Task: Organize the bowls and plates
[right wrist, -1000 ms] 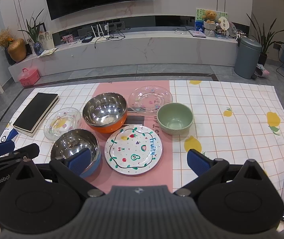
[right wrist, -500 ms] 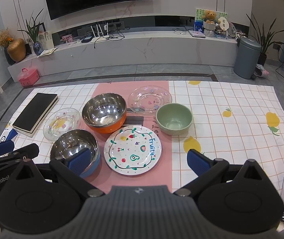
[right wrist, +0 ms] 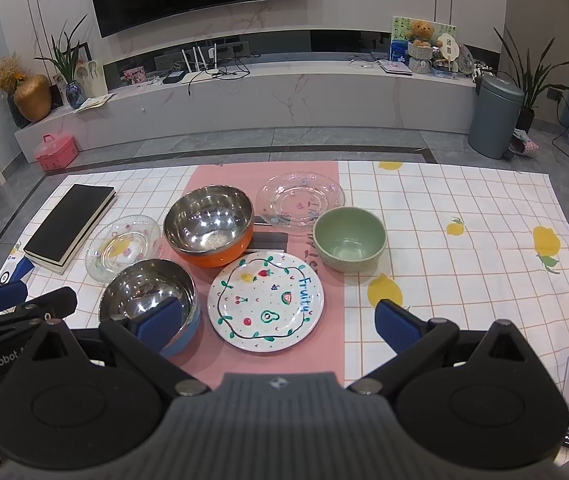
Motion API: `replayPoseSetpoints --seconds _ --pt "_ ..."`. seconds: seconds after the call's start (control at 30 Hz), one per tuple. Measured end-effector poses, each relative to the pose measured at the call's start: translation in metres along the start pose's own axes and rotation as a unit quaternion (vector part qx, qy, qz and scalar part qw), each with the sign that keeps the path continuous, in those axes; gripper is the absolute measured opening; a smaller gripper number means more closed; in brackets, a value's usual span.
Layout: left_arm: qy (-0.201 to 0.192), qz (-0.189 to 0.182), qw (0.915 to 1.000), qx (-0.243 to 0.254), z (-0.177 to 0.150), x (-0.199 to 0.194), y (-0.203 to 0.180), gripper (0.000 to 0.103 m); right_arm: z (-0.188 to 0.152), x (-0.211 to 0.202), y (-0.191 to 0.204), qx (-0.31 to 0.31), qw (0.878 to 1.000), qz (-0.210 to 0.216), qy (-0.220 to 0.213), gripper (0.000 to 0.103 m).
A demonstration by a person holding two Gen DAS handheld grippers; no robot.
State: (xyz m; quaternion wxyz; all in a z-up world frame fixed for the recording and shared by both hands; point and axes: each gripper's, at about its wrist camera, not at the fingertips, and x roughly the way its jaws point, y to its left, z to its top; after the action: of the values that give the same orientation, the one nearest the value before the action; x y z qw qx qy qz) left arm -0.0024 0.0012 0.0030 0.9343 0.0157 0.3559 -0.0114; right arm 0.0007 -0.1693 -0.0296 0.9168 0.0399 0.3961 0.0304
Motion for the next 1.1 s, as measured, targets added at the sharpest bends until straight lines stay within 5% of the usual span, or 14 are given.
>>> replayPoseSetpoints --seconds 0.33,0.67,0.73,0.9,1.1 --pt "0.005 0.000 1.0000 -0.003 -0.001 0.006 0.002 0.070 0.000 0.004 0.006 -0.004 1.000 0.000 -0.002 0.100" --pt "-0.001 -0.015 0.9998 -0.015 -0.001 0.021 0.015 0.070 -0.006 0.024 0.028 -0.022 0.998 0.002 -0.064 0.100" --pt "-0.001 -0.011 0.9997 -0.024 0.000 0.027 0.022 0.062 -0.005 0.032 0.034 -0.025 0.997 0.005 -0.067 0.098" --pt "0.006 -0.026 0.9984 -0.050 -0.002 0.052 0.042 0.041 -0.003 0.065 0.050 -0.030 0.999 0.021 -0.037 0.078" --pt "0.035 -0.032 0.9950 -0.088 -0.012 0.083 0.062 0.038 -0.009 0.105 0.064 -0.025 0.999 0.024 0.010 0.061"
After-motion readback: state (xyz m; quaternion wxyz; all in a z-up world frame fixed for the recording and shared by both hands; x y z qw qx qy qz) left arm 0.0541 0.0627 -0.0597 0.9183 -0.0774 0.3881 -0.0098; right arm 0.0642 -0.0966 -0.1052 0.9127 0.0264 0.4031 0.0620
